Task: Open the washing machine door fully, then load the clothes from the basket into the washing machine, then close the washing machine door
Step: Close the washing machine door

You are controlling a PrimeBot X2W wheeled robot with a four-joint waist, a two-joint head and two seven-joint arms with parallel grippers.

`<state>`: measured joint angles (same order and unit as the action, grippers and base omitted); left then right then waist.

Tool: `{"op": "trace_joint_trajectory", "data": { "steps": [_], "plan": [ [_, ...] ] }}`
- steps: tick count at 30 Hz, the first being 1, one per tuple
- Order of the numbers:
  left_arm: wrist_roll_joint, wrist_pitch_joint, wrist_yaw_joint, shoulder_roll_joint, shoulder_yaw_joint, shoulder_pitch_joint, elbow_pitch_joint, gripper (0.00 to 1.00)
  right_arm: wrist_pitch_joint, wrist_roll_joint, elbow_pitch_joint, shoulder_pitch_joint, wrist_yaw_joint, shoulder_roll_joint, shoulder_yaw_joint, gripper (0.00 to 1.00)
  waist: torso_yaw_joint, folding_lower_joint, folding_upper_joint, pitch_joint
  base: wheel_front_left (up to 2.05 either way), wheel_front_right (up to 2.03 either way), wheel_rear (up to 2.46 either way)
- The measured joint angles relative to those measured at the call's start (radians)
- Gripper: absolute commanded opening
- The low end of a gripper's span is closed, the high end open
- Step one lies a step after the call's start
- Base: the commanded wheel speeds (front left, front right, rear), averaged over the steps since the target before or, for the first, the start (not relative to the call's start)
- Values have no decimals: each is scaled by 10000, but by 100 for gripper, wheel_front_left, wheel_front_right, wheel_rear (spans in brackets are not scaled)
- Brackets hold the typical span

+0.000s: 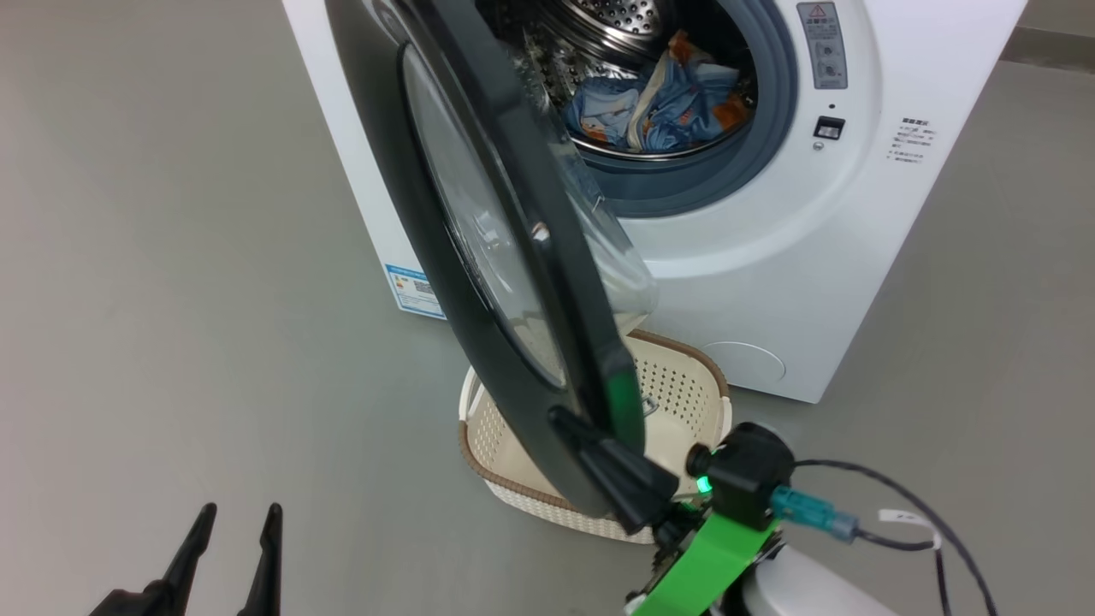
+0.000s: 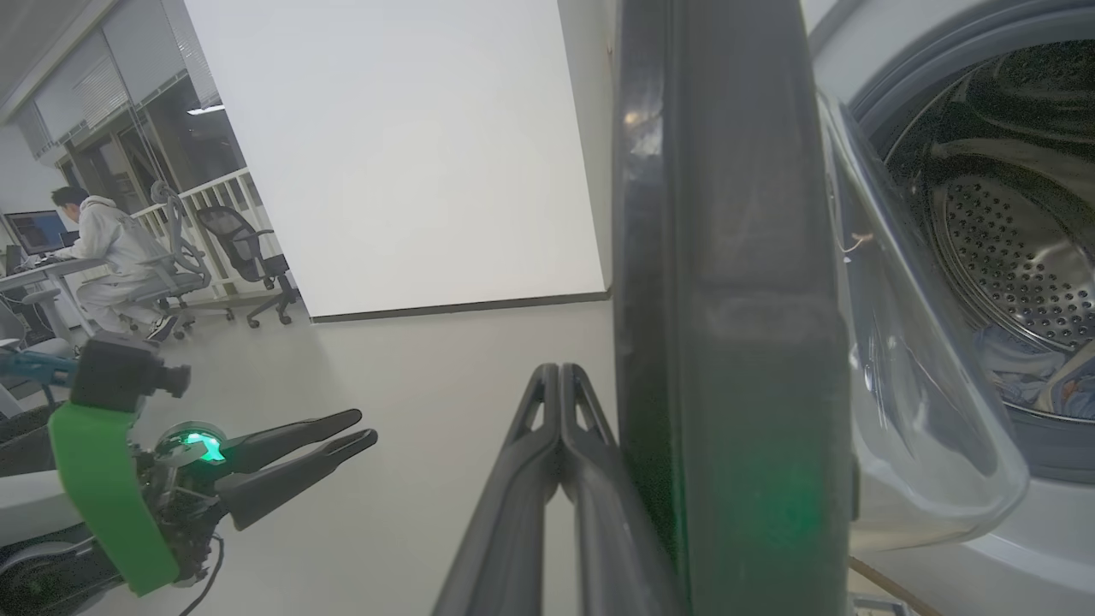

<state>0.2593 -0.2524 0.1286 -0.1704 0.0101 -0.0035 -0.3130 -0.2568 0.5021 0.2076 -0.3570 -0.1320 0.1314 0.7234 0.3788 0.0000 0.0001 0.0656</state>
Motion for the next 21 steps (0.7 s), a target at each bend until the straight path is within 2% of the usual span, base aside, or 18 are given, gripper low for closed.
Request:
{"op": "trace_joint_trajectory", "data": {
  "steps": [21],
  "plan": [
    [-69, 0, 29, 343, 443, -703, 180, 100, 2, -117, 675, -1100, 2, 644, -2253, 0, -543, 0, 0, 640, 0, 0, 0]
  ]
}}
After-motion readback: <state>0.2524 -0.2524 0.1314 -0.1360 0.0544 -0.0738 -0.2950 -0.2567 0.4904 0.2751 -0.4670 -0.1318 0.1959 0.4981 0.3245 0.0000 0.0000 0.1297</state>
